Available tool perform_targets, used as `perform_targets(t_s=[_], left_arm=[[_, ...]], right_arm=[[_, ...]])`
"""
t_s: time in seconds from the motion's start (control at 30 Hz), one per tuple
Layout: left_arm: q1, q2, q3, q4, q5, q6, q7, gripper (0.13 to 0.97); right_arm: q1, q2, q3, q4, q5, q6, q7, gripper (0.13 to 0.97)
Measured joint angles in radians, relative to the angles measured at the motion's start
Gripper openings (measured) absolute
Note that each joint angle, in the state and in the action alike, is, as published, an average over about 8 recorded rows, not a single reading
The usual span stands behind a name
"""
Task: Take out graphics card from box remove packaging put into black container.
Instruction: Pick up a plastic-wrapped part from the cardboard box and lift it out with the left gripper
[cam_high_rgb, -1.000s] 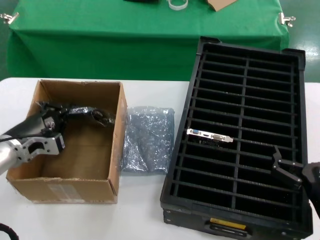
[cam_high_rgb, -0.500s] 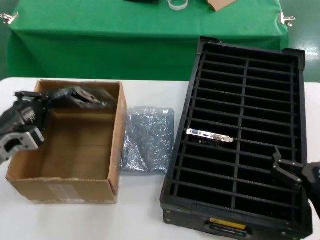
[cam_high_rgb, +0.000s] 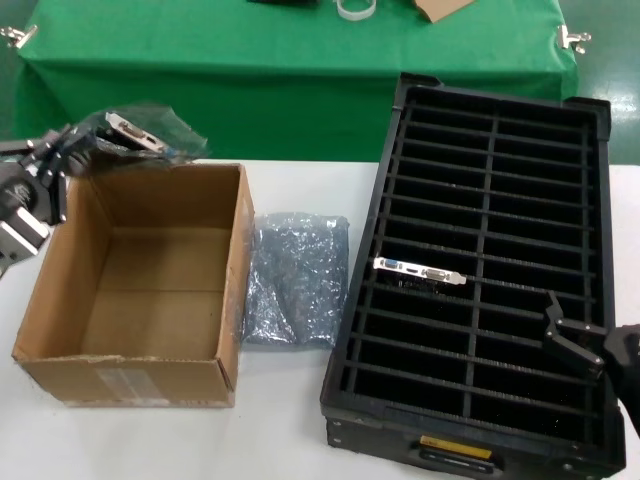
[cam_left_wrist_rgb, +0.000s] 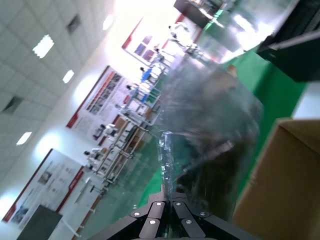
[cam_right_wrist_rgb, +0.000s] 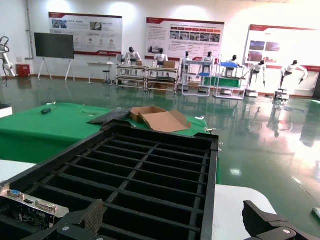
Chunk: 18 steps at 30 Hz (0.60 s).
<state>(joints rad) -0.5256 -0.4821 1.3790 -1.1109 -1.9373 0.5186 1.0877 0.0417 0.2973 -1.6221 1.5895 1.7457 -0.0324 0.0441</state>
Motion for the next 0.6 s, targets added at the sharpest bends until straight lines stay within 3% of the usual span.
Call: perform_targets(t_s=[0.17,0.33,0.6], left_arm=[[0.058,-0.011,0.001,-0.141,0.021,-0.073,-0.15,0.139],[0.122,-0.019,-0.008,-0.266,0.038,-0.115,-0.252,0.139],[0.231,0.014,-0.043,-0.397,0.045,-0.102,-0.27,0.139]], right_arm=[[0.0,0.0,0.0,0.0,0.0,0.0,0.0,0.966],[0.006,0.016,-0.016,0.007,0.001,0.006,0.001,0.966],[0.119,0.097,-0.133,0.033,-0.012,-0.042,0.009,0.966]])
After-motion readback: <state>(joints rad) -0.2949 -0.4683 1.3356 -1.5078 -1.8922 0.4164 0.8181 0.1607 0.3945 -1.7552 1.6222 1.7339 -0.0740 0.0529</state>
